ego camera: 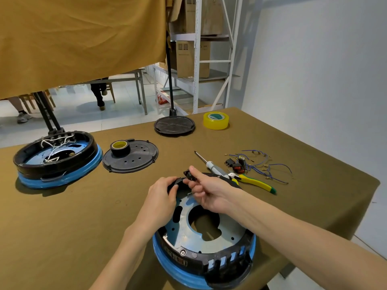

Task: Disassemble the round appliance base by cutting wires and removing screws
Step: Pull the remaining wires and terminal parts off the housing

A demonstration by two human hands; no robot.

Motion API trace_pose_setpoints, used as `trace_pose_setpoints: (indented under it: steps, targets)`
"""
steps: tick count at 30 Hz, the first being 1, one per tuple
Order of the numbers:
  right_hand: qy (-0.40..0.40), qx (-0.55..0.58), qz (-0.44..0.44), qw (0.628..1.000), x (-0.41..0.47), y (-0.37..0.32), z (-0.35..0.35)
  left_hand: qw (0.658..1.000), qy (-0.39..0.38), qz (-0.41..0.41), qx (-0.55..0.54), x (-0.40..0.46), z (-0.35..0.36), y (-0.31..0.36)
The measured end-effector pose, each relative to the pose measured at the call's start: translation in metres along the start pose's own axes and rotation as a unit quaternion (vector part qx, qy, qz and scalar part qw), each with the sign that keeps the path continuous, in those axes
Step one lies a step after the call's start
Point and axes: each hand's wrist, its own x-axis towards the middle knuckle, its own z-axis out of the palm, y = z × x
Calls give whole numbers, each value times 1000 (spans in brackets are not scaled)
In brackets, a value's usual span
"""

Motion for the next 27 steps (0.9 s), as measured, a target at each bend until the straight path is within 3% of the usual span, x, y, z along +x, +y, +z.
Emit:
trace_pose_setpoints:
  steps: [2, 5, 9, 13, 16, 20, 23, 27]
  targets:
    - [14, -85, -49, 995, -4, 3, -1, 1000, 1, 2, -1, 0, 0, 0]
    - [17, -244, -189, 951, -12, 0, 5, 1000, -1, -1, -5, 0, 0, 1]
    - [6, -254, -229, 940, -19, -28, 8, 1000, -2, 1, 7, -2, 1, 3]
    - [116, -288, -307, 900, -20, -53, -38, 1000, 3, -4, 12, -3, -1, 5]
    - [248, -386, -336, 822, -8, -65, -88, 1000, 5, -6, 7, -3, -2, 5]
    - [310, -556, -262, 725, 17, -69, -139, 1000, 4, -20, -4, -2, -2, 2]
    - [357, -601, -217, 681, 28, -73, -152, 1000, 0, -26, -7, -1, -1, 0]
    - [445, -604, -247, 614, 23, -71, -149, 1000, 0, -31, -3, 3, -1, 0]
